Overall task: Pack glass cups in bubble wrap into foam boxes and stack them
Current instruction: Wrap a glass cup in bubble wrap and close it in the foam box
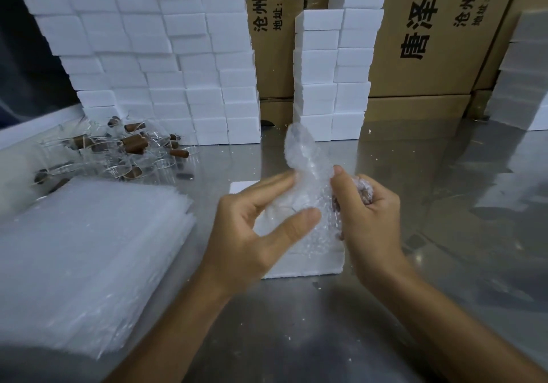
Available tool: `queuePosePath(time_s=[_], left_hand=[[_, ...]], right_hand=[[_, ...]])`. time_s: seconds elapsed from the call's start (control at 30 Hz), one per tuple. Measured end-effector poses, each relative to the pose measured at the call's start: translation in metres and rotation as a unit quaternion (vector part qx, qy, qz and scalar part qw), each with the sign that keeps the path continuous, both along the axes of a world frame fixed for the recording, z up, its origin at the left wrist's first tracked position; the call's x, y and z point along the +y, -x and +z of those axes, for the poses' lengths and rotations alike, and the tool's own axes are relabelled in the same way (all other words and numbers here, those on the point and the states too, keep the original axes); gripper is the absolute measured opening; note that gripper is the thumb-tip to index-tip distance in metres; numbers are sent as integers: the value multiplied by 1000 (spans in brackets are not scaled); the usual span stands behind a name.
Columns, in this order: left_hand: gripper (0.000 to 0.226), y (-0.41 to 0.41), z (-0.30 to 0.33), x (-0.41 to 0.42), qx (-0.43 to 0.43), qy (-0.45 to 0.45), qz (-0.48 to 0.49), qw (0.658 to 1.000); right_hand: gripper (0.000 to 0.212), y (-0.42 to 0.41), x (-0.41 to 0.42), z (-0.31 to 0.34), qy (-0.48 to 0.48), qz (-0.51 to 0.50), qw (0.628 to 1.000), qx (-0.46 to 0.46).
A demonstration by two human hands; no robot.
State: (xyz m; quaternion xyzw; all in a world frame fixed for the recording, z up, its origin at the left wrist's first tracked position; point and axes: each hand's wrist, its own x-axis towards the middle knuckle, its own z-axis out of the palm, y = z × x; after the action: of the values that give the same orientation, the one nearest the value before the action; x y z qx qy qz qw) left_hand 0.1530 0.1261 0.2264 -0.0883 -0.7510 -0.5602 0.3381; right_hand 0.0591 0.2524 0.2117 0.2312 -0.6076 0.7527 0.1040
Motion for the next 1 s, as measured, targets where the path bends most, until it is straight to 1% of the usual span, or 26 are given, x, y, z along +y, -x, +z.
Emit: queuePosePath(time_s=[0.07,0.17,0.23,0.27,0.33,0.4,0.47,0.53,0.57,0.6,0.63,0.67,0.7,0.73,0.77,0.8,0.83,0.87,0.9,1.0], left_hand=[[42,0,-2,0,11,104,53,993],[38,0,-1,-3,16,256,91,962],[36,1,-1,-2,-9,311,91,946],[33,2,-2,-2,-21,325,81,942],[35,2,-4,-2,-49,334,52,940],[33,2,-4,-1,-64,333,27,941],[29,2,-4,1,-30,331,36,942],[33,3,-5,5,51,312,99,944],[37,5,-7,8,88,291,140,942],[46,6,-9,10,108,255,178,944],[55,8,-10,12,108,197,196,955],[62,8,-9,15,85,113,186,972],[66,8,-9,18,47,12,148,988],[68,9,-8,21,5,-82,93,992],[68,9,-10,21,-18,-145,53,988],[66,9,-12,17,-23,-161,43,986],[63,9,-14,13,-19,-150,46,987],[59,8,-13,9,-12,-127,48,991],[57,7,-11,7,-8,-100,45,994],[59,6,-8,2,-32,-14,45,998]], right_hand=[[52,0,0,1,8,-5,1000,3],[54,-2,-1,2,18,-20,1000,15],[52,-5,-2,4,13,-30,999,42],[52,-7,-3,4,11,-32,998,57],[52,-11,-4,4,8,-35,996,85],[52,-13,-3,5,4,-39,994,101],[52,-12,-3,6,12,-39,995,92],[50,-9,-2,7,26,-33,997,71],[49,-8,-1,8,35,-27,998,54],[46,-6,0,9,47,-16,998,31],[43,-5,1,11,60,4,998,3],[40,-4,2,12,70,45,996,-32],[41,-4,2,13,78,106,988,-75],[44,-3,2,13,86,170,975,-118],[45,-3,2,14,93,227,956,-159],[43,-4,3,15,99,267,940,-188],[41,-5,3,16,101,293,929,-201],[40,-5,4,17,100,302,927,-198],[40,-5,4,18,97,296,931,-188],[26,-3,8,18,69,227,964,-120]])
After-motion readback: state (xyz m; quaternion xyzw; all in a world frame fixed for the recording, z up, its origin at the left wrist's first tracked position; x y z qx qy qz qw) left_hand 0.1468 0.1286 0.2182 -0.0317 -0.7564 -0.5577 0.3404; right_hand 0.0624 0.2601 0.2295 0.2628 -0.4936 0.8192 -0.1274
